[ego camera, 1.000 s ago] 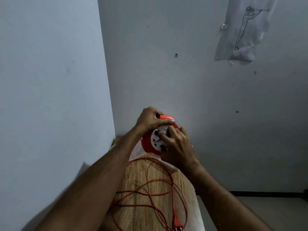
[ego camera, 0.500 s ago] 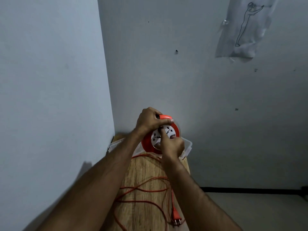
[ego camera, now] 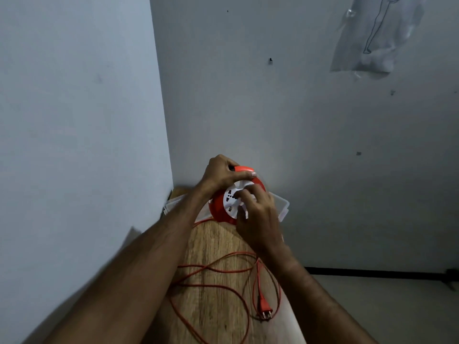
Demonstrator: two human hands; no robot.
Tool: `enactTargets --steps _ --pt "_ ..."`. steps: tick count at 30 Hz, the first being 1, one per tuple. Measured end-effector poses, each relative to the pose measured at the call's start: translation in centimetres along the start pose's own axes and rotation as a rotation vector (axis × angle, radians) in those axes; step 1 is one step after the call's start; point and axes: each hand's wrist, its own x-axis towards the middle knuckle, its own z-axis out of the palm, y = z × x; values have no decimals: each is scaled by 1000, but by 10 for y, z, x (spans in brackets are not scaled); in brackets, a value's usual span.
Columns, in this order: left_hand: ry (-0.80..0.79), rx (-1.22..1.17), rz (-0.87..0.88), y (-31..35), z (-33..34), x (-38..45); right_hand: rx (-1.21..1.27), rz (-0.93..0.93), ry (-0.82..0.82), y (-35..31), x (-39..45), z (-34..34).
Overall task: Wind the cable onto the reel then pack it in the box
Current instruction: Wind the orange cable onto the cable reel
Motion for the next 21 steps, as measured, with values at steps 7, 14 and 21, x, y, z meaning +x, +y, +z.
enactTargets --steps 7,14,21 --pt "-22 1 -17 -6 -6 -6 -265 -305 -254 17 -3 7" --pt "-52 13 -81 -17 -13 -18 -217 -467 -270 11 -2 2" --pt "-95 51 -138 -28 -22 -32 -313 -551 -474 8 -1 7"
